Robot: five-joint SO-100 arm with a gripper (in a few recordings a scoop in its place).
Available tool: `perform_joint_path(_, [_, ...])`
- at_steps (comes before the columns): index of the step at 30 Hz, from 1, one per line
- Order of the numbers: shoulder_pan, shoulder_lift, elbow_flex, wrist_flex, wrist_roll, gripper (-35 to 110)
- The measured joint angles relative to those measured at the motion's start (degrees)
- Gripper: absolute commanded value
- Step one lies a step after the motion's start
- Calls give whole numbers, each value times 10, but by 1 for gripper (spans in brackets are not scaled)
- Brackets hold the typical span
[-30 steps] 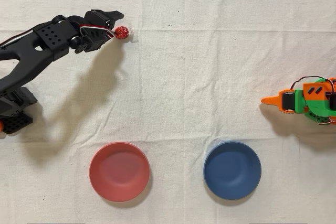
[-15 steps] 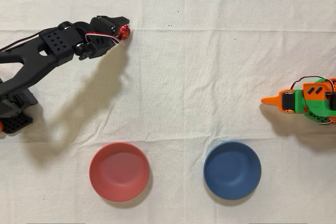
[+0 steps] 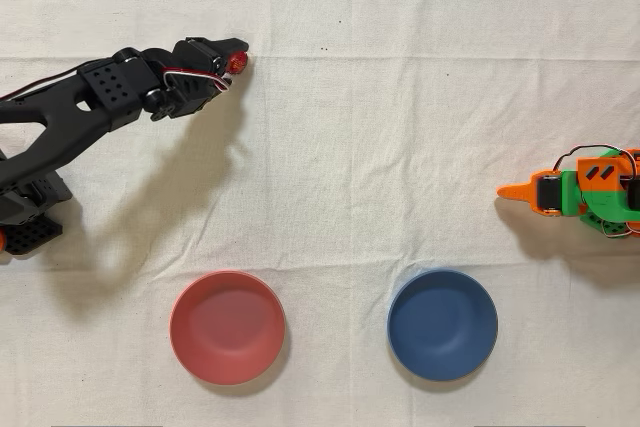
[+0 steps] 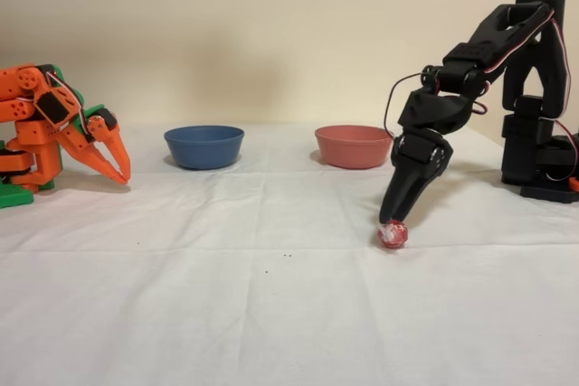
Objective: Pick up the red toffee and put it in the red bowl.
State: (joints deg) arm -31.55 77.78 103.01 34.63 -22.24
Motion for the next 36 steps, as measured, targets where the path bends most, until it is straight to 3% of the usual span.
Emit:
perform_joint_path(24, [-22, -33, 8, -41, 1, 27])
perform_joint_path(36, [-8, -35, 4, -41, -16, 9])
